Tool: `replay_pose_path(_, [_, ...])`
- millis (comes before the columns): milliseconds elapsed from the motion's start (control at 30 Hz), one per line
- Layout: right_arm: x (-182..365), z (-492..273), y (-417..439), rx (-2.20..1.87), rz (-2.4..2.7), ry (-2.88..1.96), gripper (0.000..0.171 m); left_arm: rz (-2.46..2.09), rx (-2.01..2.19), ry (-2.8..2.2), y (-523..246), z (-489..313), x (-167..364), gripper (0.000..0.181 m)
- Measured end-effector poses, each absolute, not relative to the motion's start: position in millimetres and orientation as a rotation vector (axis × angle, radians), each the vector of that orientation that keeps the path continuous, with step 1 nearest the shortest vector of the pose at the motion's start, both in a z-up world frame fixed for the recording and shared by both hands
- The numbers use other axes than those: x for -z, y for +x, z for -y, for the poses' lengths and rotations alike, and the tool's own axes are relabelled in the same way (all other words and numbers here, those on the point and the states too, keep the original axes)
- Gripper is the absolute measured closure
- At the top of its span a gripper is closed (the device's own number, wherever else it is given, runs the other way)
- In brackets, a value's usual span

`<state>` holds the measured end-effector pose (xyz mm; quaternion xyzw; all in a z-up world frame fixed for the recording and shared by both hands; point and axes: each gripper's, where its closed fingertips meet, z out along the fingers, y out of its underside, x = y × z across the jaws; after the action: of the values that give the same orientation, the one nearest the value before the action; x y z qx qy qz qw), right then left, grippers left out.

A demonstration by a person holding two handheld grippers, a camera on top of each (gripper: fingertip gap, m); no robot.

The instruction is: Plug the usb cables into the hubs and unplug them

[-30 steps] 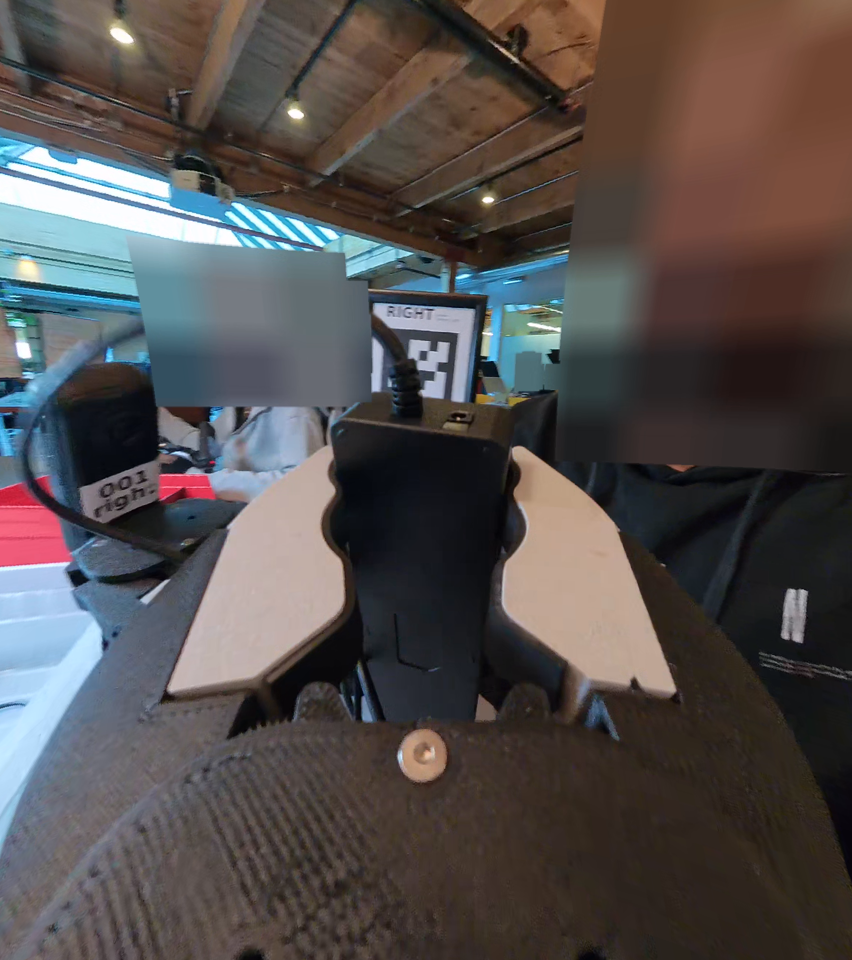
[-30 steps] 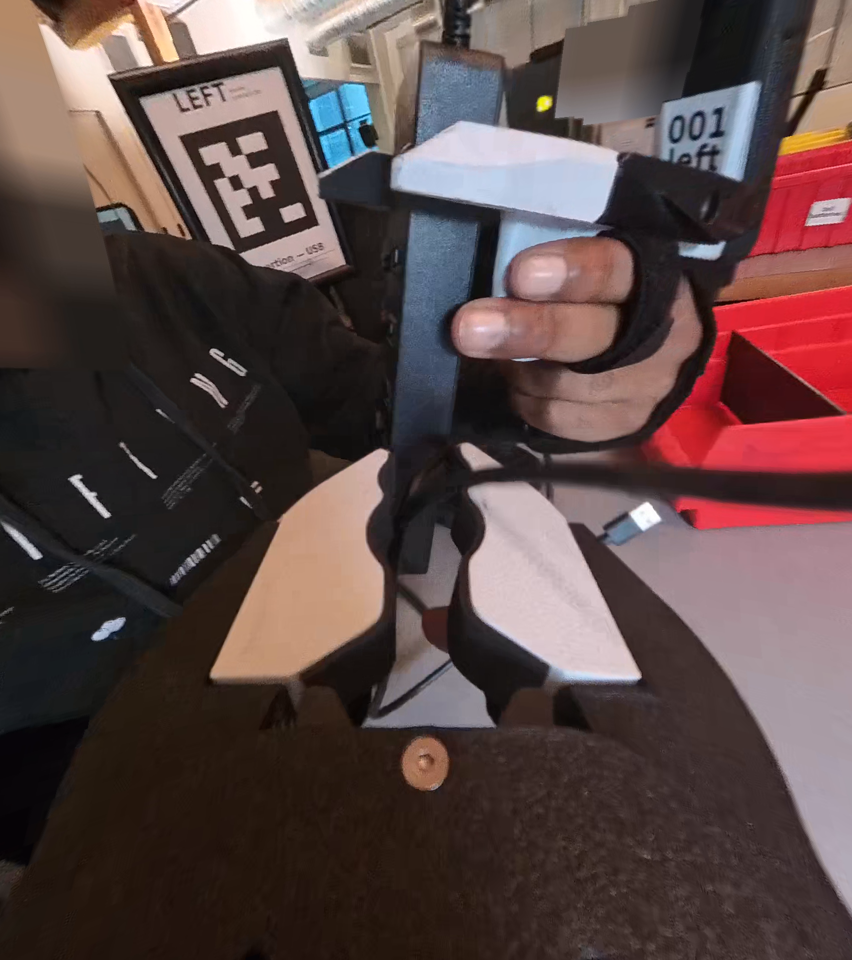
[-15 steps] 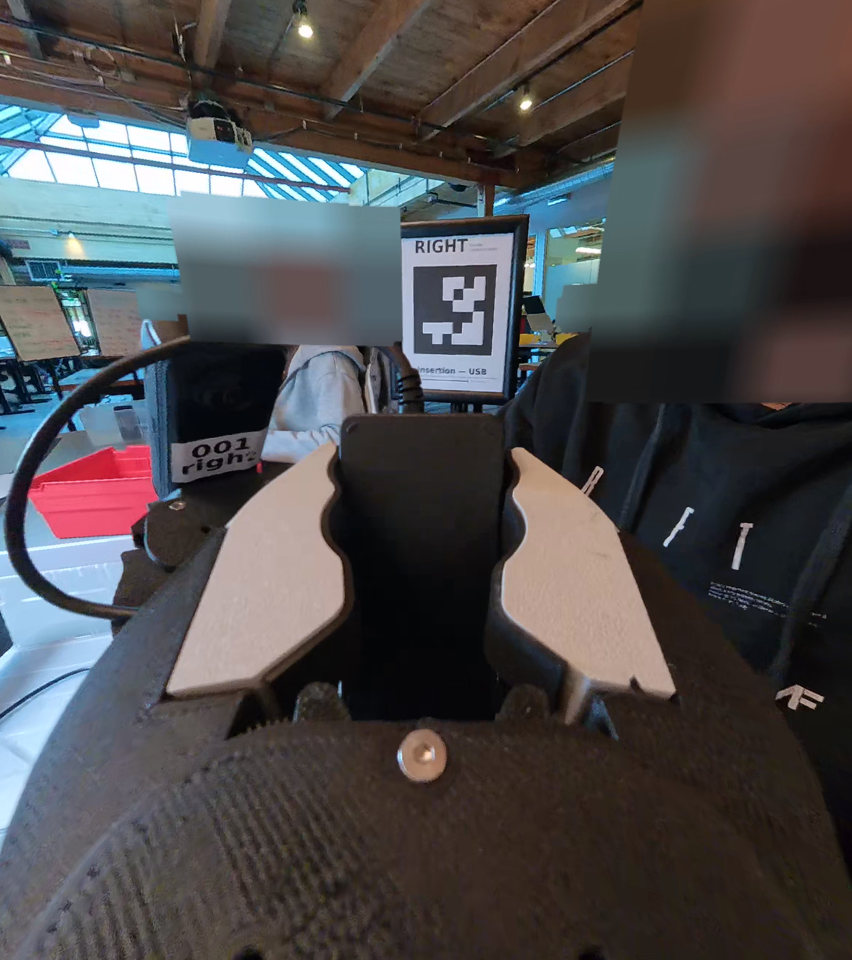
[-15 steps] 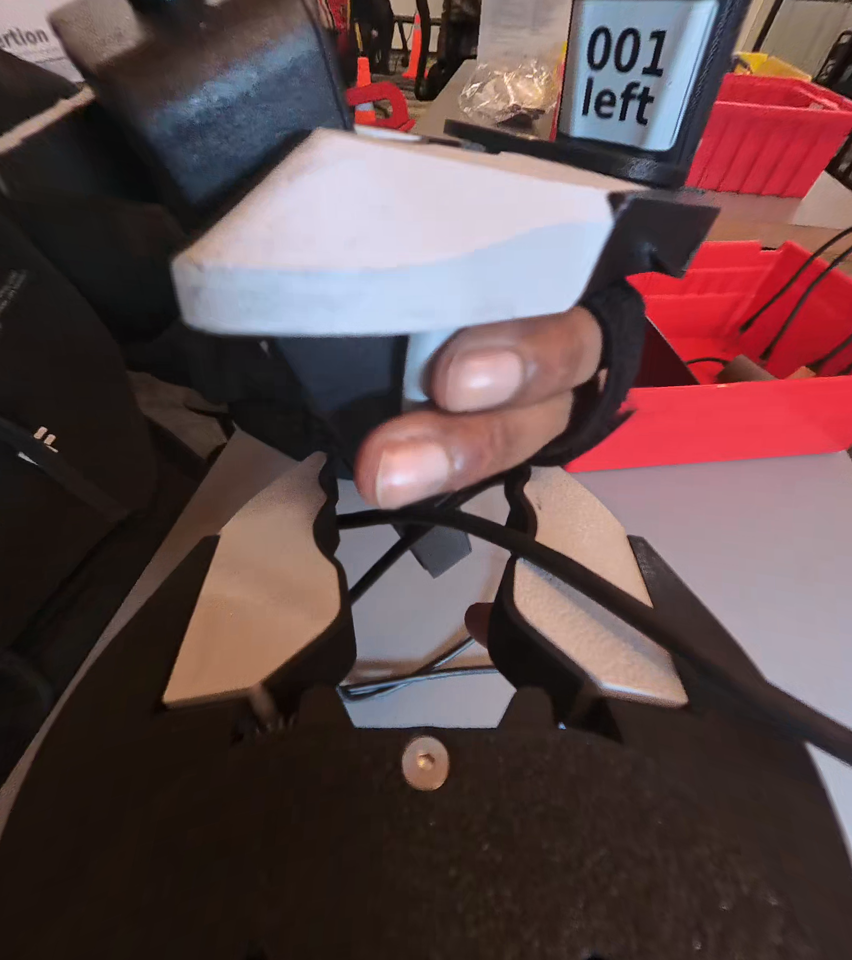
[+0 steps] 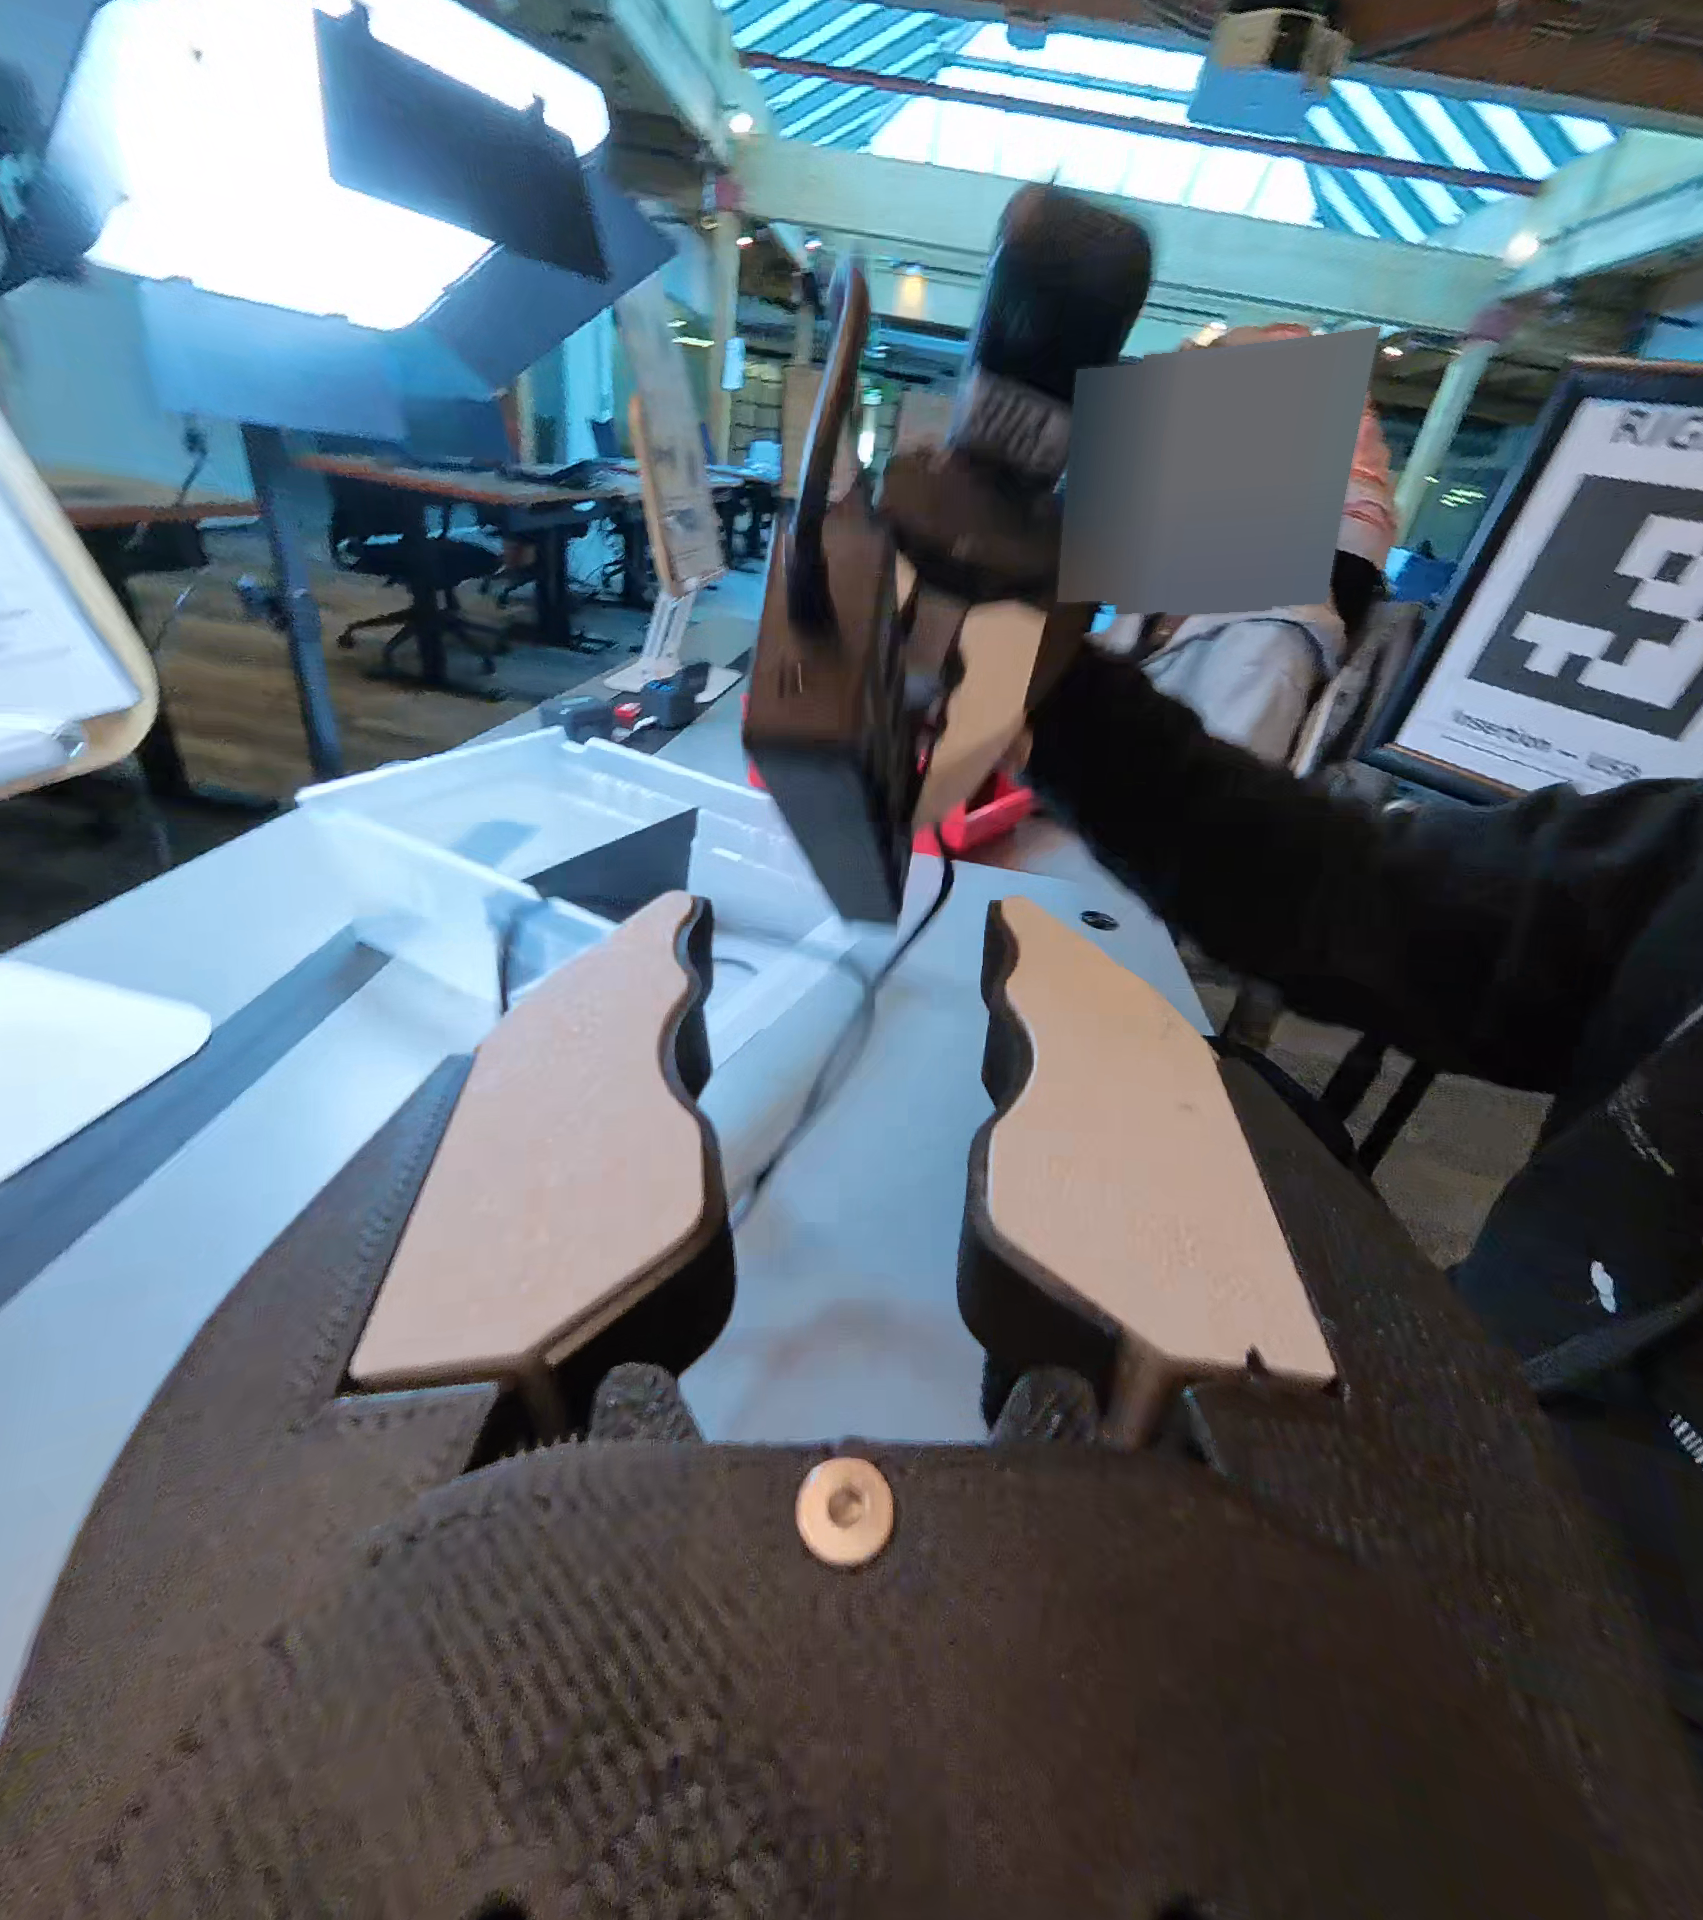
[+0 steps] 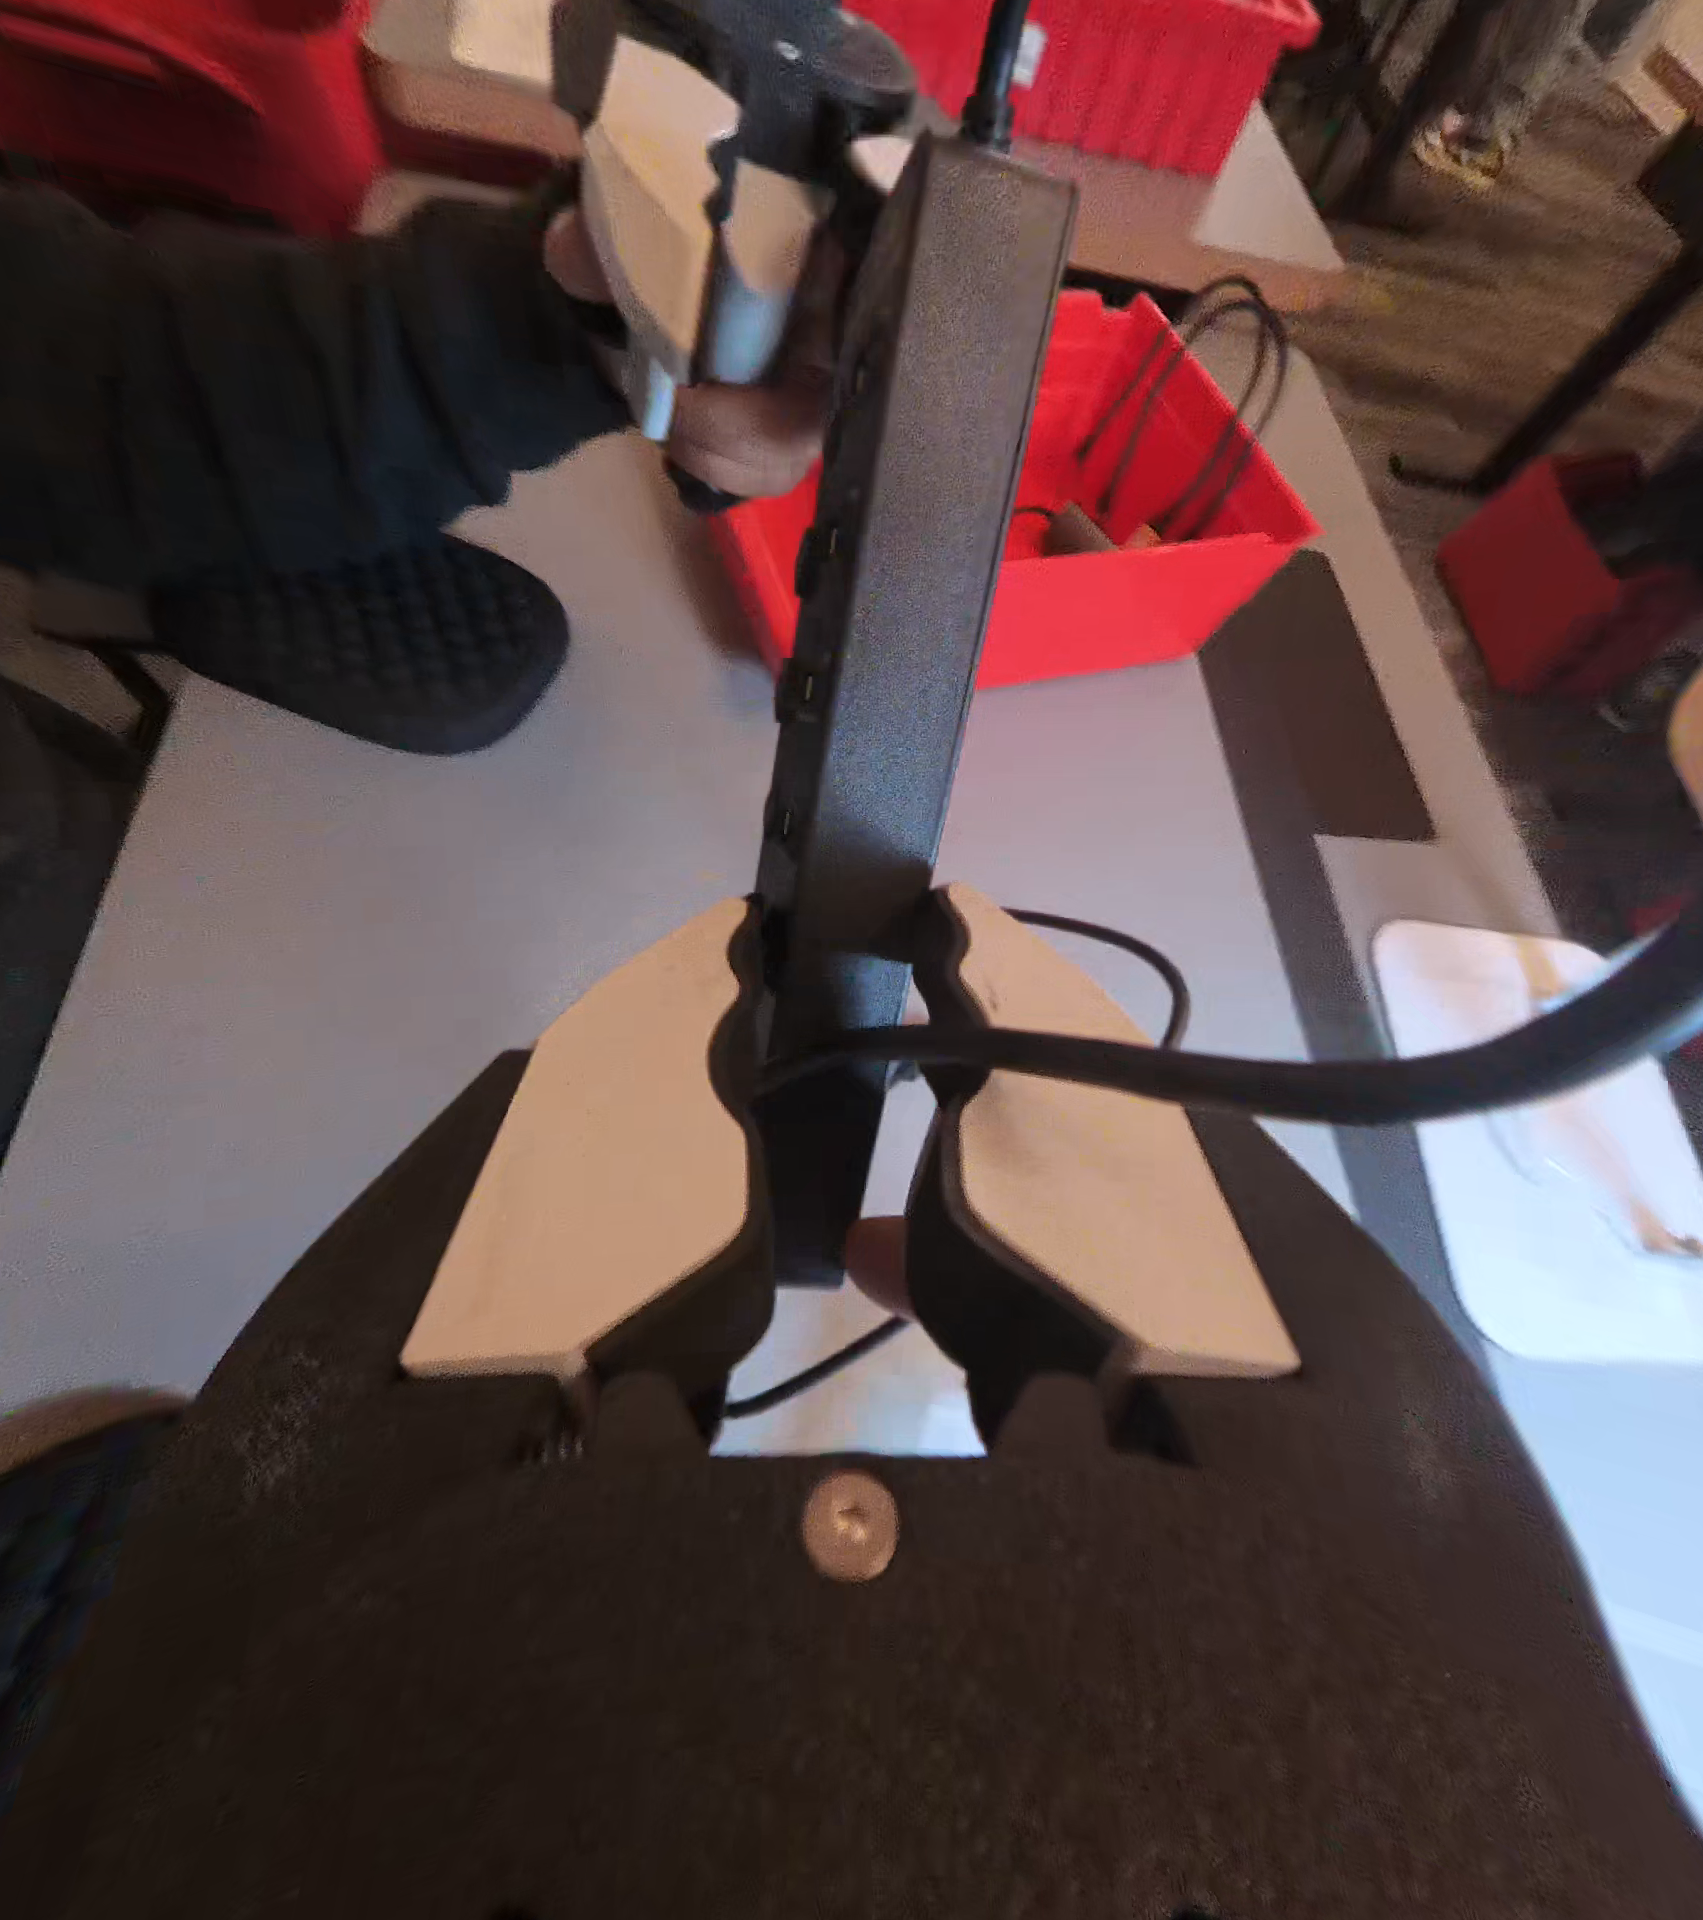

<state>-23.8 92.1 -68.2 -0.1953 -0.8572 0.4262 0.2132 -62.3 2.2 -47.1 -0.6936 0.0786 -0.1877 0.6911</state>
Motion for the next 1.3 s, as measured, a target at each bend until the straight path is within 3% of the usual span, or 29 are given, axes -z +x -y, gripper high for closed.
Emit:
replay_pose_path(300, [-76, -208, -75, -0.526, 2.190, -0.671, 0.143, 0.000, 0.480, -1.661, -57, 19, 129, 0.140])
replay_pose_path(500, [-103, -294, -96, -0.291, 2.027, -0.814, 0.143, -0.016, 0.492, -1.764, -35, 29, 169, 0.141])
replay_pose_path(900, [72, -440, -73, 0.207, 2.149, -1.237, 0.143, -0.008, 0.544, -1.829, -27, 31, 190, 0.146])
replay_pose_path(1200, [203, -435, -90, 0.108, 2.322, -1.355, 0.143, -0.026, 0.557, -1.909, -17, 25, 210, 0.148])
replay_pose_path(1300, [209, -444, -91, 0.142, 2.312, -1.384, 0.129, -0.034, 0.543, -1.933, -17, 26, 215, 0.148])
